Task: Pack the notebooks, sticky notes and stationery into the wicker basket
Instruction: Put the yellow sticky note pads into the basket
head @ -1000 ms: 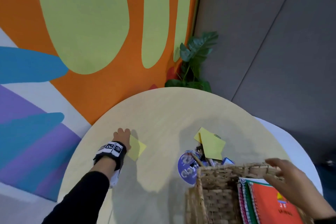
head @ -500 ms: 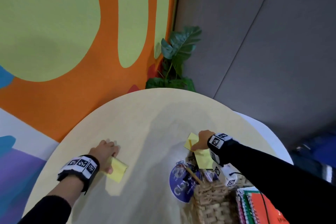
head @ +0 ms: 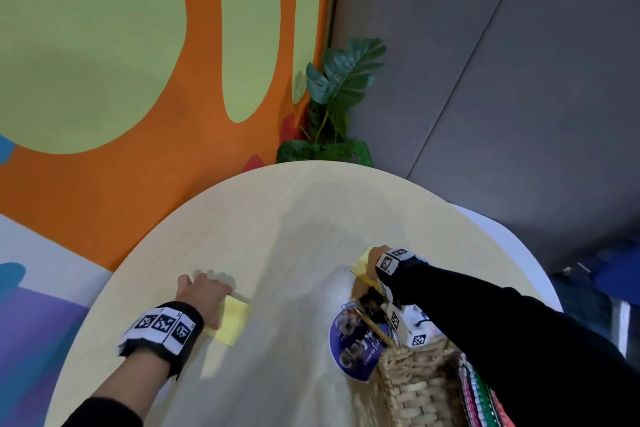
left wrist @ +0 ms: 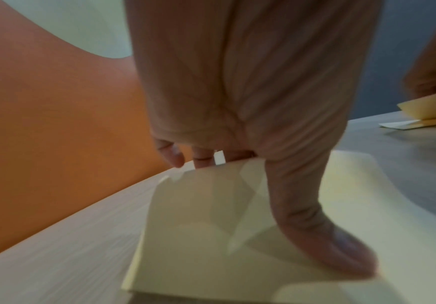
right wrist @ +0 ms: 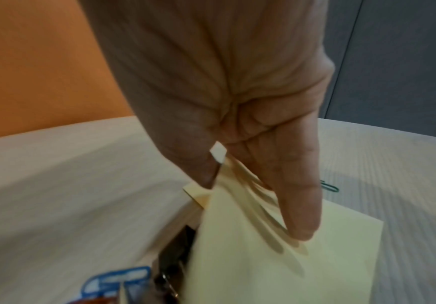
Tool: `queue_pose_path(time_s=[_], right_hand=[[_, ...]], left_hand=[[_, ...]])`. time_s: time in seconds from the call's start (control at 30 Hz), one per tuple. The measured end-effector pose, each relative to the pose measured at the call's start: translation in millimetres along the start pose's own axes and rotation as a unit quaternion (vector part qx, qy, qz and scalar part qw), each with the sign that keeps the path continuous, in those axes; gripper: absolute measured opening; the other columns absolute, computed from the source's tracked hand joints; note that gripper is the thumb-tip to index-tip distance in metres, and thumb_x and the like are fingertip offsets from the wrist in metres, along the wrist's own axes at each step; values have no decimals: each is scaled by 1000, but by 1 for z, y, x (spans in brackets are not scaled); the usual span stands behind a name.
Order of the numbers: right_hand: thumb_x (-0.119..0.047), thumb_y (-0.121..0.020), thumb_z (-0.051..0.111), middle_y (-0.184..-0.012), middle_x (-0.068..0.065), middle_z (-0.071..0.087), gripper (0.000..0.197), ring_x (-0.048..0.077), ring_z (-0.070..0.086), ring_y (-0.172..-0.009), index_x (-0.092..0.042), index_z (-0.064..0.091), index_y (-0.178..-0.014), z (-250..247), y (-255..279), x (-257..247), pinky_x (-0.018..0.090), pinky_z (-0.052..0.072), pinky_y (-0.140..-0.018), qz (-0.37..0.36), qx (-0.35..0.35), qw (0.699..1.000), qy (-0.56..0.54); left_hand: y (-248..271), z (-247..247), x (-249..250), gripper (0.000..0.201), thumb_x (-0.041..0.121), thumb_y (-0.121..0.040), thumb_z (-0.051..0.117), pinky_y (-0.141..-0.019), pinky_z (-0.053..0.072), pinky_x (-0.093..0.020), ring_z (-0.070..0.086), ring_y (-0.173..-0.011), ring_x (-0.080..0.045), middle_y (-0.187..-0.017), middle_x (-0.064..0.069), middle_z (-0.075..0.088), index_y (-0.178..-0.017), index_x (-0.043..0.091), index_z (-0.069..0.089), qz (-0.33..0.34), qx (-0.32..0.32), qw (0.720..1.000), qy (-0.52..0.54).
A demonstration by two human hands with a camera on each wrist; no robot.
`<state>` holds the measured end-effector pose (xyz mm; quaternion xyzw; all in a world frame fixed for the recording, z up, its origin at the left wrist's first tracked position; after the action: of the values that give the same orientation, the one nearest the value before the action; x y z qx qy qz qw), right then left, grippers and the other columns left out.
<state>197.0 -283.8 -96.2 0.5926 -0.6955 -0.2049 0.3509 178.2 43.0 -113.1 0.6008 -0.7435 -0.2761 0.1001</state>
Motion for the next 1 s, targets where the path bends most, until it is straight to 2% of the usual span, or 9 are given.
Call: queue_pose_path(time_s=[0.1, 0.27, 0.37, 0.47, 0.6, 0.7, 0.87, 0.93, 1.0], right_hand=[[-11, -79, 64, -89, 11, 69, 18, 27, 66, -85, -8, 54, -64, -19, 9, 0, 41, 53, -84, -22, 55, 998, -37], [-9, -88, 48, -114, 17, 61, 26, 35, 59, -106, -2, 58, -112, -73, 112, 40, 34, 46, -80, -49, 218, 959, -173], [-7, -82, 48, -88, 12, 55, 4, 36, 54, -86, -7, 49, -86, -50, 183, 84, 32, 36, -67, -58, 303, 922, -235], [-9, -78, 51, -68, 9, 50, 9, 32, 48, -69, -8, 43, -73, 27, 212, 105, 36, 32, -55, -38, 270, 931, -244], [-11, -81, 53, -60, -2, 37, 34, 21, 41, -57, -19, 29, -59, 113, 188, 106, 27, 22, -46, -19, 176, 956, -233], [-13, -87, 55, -70, 2, 45, 37, 31, 59, -81, -19, 30, -61, 142, 164, 106, 31, 36, -55, 13, 146, 963, -226], [-23, -87, 64, -68, -1, 35, 35, 28, 51, -82, -14, 37, -66, 152, 158, 101, 33, 41, -61, 28, 113, 970, -214], [-32, -82, 70, -78, 0, 51, 31, 28, 56, -87, -11, 47, -87, 145, 169, 106, 32, 44, -63, 49, 114, 972, -202], [-38, -81, 70, -104, 8, 64, 55, 30, 63, -99, -8, 42, -118, 135, 182, 118, 35, 47, -71, 68, 138, 966, -207]], left_hand=[[8, 1, -6, 43, 18, -85, 50, -89, 28, -34, 47, -114, -21, -116, 3, 61, -125, 33, 53, -3, 20, 999, 31], [35, -14, -10, 34, 35, -91, 49, -87, 31, -36, 52, -119, -20, -123, 4, 62, -125, 32, 52, -7, 75, 992, 105], [61, -24, -4, 28, 33, -89, 57, -83, 44, -35, 61, -107, -27, -112, -3, 69, -114, 24, 62, 1, 120, 957, 263], [99, -44, 26, 6, 28, -88, 63, -61, 39, -28, 62, -75, -25, -75, -4, 68, -86, 23, 66, 45, 173, 914, 365], [145, -68, 87, 15, 22, -84, 68, -57, 37, -7, 53, -54, -2, -55, 11, 64, -74, 32, 63, 123, 187, 863, 452], [162, -68, 126, 13, 22, -82, 69, -56, 39, -8, 56, -53, 12, -56, 30, 64, -75, 32, 67, 150, 155, 825, 523], [182, -56, 175, 15, 10, -85, 67, -61, 49, -17, 71, -73, -11, -80, 8, 78, -93, 21, 73, 176, 51, 736, 652], [188, -56, 186, 17, 10, -85, 67, -71, 54, -29, 74, -83, -18, -89, 2, 78, -97, 20, 72, 176, 42, 736, 652], [192, -60, 193, 20, 10, -84, 68, -79, 56, -35, 74, -87, -17, -92, 3, 78, -94, 27, 72, 184, 44, 738, 648]])
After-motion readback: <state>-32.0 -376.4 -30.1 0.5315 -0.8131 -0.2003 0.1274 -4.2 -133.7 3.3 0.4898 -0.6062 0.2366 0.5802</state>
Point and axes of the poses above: each hand's wrist, its own y-axis away from the middle knuckle, its own z-axis out of the palm, x = y × z, the point moved 9 cm from there along -y, towards the middle knuckle
